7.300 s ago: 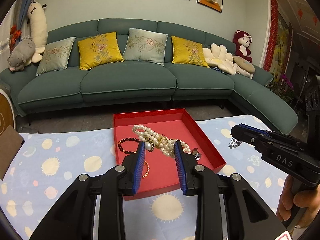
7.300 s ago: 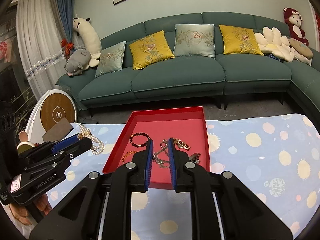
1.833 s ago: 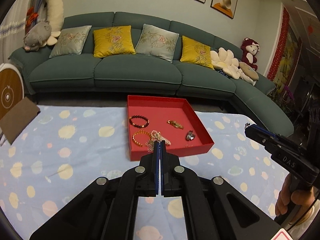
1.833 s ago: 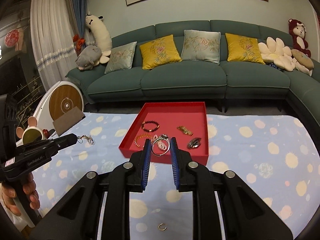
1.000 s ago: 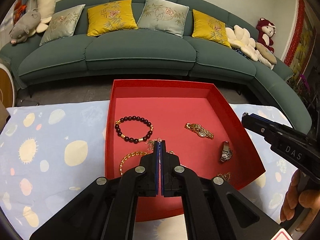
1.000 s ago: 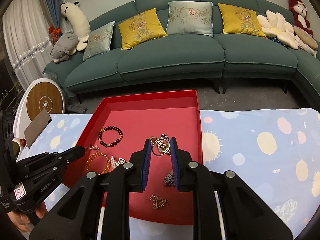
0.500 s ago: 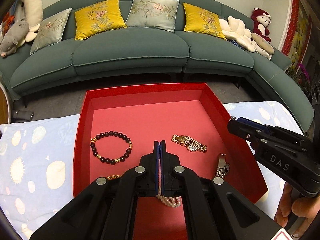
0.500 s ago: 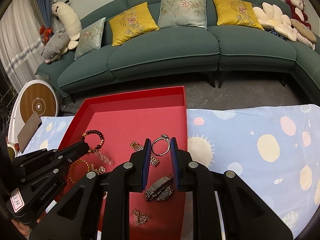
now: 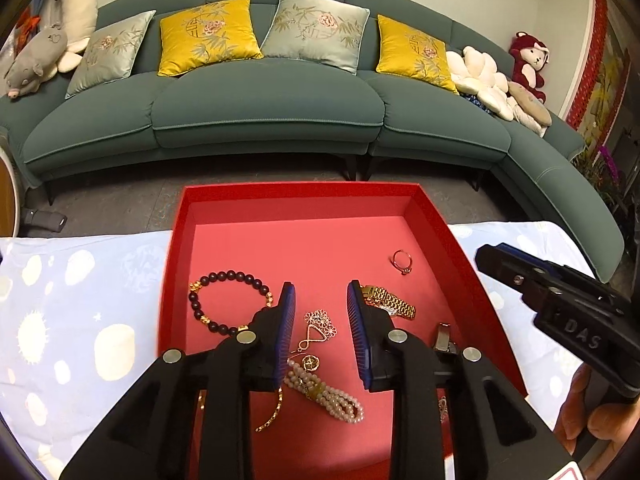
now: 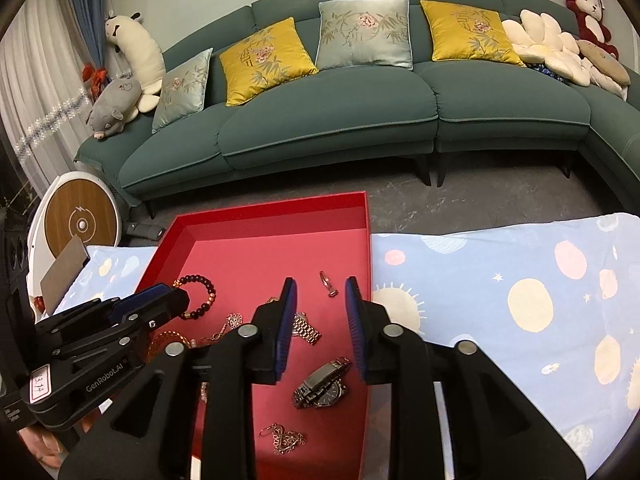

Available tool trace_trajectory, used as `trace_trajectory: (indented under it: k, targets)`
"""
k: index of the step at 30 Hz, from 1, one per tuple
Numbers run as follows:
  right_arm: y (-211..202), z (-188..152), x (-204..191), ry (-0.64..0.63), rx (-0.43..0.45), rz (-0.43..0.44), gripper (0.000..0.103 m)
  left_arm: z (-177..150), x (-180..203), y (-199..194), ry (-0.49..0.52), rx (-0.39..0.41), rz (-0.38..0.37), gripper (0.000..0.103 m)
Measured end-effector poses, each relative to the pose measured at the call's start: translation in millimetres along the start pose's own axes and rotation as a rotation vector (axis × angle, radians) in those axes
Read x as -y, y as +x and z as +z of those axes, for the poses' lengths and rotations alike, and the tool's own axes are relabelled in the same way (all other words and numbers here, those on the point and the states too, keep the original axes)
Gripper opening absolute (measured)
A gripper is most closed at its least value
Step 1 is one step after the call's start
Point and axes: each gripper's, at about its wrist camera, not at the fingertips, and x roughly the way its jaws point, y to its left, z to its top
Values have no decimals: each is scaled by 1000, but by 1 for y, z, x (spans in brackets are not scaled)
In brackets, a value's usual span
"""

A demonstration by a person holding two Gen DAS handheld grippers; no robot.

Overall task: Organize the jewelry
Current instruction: 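Move both tools back toward the gold hoop earrings on the cloth, then close the right tool on a gold hoop earring and lift it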

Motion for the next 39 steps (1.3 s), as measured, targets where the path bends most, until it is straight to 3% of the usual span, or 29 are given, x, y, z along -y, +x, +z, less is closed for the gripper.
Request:
trace_trajectory:
  k: [10, 21, 25, 32, 39]
  targets:
    - [-116, -3, -5, -14, 134, -2, 36, -12, -21, -109, -27, 92, 16, 26]
    - [-213, -86, -4, 0, 166, -34, 38, -87, -26, -192, -75, 93, 41, 26]
    - [-212, -114, -2, 13, 113, -41, 38, -120, -18, -195, -98, 43, 15, 26]
    - [-174, -151, -7, -48, -12, -91, 38, -165, -4, -191, -133, -9, -24, 26]
    - [-134, -170, -7, -63, -95, -117, 38, -181, 8, -174, -73, -40, -6, 26]
